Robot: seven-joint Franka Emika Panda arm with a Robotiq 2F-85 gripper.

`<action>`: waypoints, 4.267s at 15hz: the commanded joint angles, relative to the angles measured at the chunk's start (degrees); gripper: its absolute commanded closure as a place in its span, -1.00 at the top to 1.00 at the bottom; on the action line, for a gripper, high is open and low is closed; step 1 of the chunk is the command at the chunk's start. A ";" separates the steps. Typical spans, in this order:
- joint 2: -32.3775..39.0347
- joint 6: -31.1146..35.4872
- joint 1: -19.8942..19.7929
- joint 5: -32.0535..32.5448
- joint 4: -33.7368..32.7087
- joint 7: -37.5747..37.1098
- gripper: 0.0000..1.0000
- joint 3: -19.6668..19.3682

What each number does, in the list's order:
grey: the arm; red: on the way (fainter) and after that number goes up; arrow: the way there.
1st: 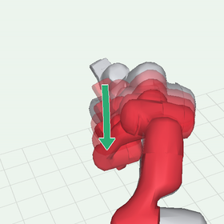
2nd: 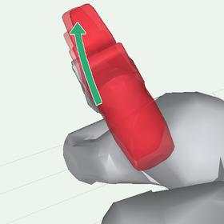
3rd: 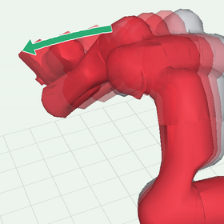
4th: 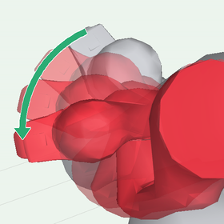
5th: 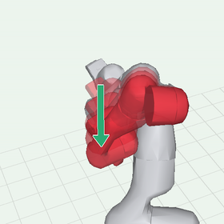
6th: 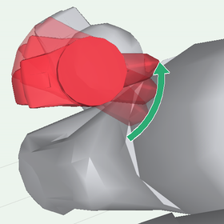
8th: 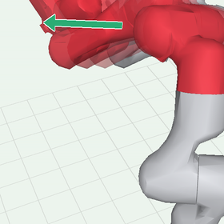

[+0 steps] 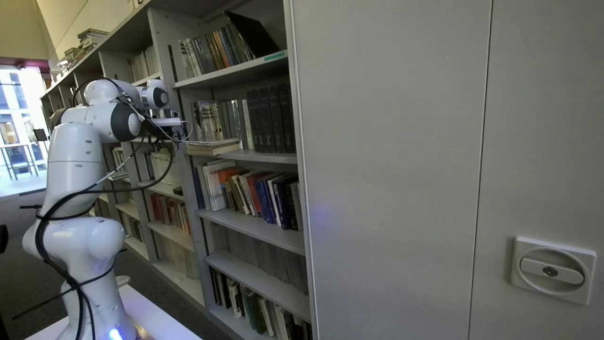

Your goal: Pull one of the books out of the shelf and lay it on top of the pile of books

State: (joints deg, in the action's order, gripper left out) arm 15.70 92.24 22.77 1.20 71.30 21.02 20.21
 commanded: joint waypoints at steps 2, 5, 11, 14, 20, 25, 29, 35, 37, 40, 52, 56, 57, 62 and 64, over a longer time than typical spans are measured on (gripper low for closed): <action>3.97 -4.30 0.82 1.31 -6.99 -0.01 0.47 -0.35; 5.13 -4.99 0.87 1.63 -8.37 -0.14 0.06 -0.25; 6.02 -3.48 1.70 6.52 -9.46 -0.19 -0.87 -0.69; 5.86 -2.95 1.83 9.28 -9.12 0.28 -1.00 -0.48; 5.01 -2.12 3.55 17.29 -7.31 1.50 -1.00 -0.57; 4.40 -0.34 5.30 26.28 -5.90 2.09 -1.00 -0.49; 4.29 0.76 5.93 29.97 -5.53 2.13 -1.00 -0.34; 4.20 5.24 6.71 37.20 -4.33 0.82 -1.00 -0.66; 4.03 6.11 6.66 38.79 -3.71 0.72 -1.00 -0.61; 3.72 6.86 6.24 39.55 -2.79 0.65 -1.00 -0.50; 3.15 3.90 5.43 34.07 -1.69 12.37 -1.00 1.06; 2.44 1.96 6.00 37.26 -1.97 11.94 -1.00 -0.19; 2.09 0.63 6.22 38.79 -2.15 11.57 -1.00 -0.74; 1.00 -4.53 6.08 41.34 -3.60 11.10 -1.00 -2.30; 0.70 -5.21 6.14 41.86 -3.90 11.06 -1.00 -2.91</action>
State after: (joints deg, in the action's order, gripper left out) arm 18.08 89.00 29.05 41.28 67.37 31.73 18.09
